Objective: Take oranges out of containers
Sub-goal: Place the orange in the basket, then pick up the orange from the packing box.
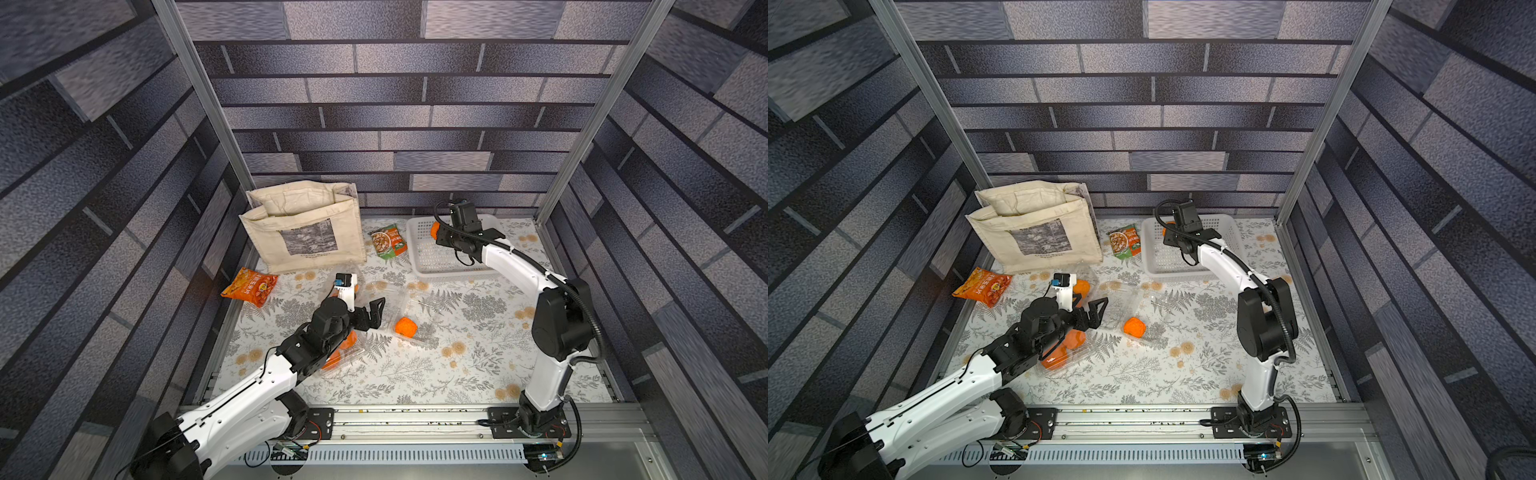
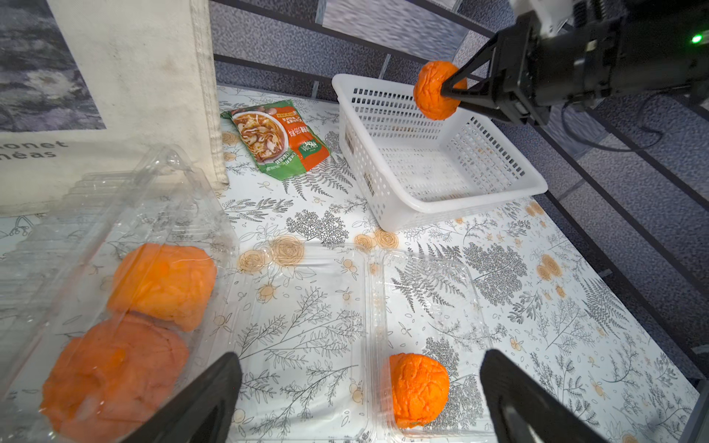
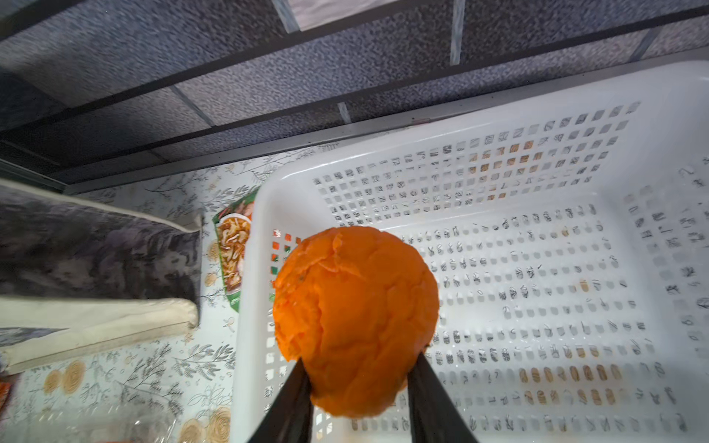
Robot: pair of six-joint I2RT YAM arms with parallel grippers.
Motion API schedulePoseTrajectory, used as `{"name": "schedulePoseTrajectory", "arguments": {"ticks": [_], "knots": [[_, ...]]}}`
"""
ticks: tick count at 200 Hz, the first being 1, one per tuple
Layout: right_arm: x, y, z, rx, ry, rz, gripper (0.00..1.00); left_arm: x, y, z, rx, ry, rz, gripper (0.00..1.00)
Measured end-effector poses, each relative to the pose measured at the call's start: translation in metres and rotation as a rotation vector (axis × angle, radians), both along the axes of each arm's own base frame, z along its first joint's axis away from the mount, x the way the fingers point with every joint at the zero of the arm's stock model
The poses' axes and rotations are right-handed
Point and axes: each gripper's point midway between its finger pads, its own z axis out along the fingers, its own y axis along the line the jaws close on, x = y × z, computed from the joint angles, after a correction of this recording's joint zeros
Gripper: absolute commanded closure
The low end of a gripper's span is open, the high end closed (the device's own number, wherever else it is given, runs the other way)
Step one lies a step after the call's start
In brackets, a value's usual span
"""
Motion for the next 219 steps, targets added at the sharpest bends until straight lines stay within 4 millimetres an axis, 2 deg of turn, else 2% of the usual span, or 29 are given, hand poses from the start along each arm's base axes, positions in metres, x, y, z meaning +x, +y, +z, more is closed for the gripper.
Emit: {"name": "schedulePoseTrajectory", "arguments": {"ticks": [15, 34, 56, 75, 90, 129, 147, 161, 180, 204, 219], "knots": [[0.008, -0.004, -0.011, -0.001, 0.031, -0.001, 0.74, -0.002, 0.002, -0.002, 0.000, -0.002, 0.003, 0.00], [0.011, -0.007, -0.016, -0.007, 0.059, 0.003, 0.46, -0.004, 0.004, -0.007, 0.005, 0.005, 0.004, 0.00], [0.015, -0.003, -0.011, -0.005, 0.055, 0.022, 0.33, -0.005, 0.005, -0.012, 0.011, 0.012, 0.005, 0.00], [0.014, 0.000, -0.009, -0.005, 0.051, 0.049, 0.27, -0.005, 0.006, -0.011, 0.011, 0.012, 0.006, 0.00], [0.013, 0.003, -0.009, -0.001, 0.055, 0.072, 0.17, -0.004, 0.006, -0.012, 0.012, 0.013, 0.008, 0.00], [-0.002, 0.003, -0.002, -0.009, 0.047, 0.119, 0.16, -0.001, 0.012, -0.013, 0.015, 0.018, 0.028, 0.00], [-0.024, 0.003, 0.007, -0.016, 0.035, 0.140, 0.17, 0.000, 0.015, -0.015, 0.021, 0.026, 0.039, 0.00], [-0.047, 0.006, 0.015, -0.021, 0.024, 0.163, 0.18, 0.001, 0.018, -0.016, 0.024, 0.030, 0.048, 0.00], [-0.092, 0.031, 0.019, -0.039, 0.012, 0.245, 0.19, 0.003, 0.021, -0.016, 0.023, 0.031, 0.059, 0.00], [-0.161, 0.062, 0.001, -0.021, 0.047, 0.376, 0.21, 0.002, 0.022, -0.014, 0.011, 0.030, 0.063, 0.00], [-0.203, 0.061, -0.021, 0.003, 0.105, 0.419, 0.21, 0.002, 0.023, -0.013, 0.007, 0.032, 0.065, 0.00]]}}
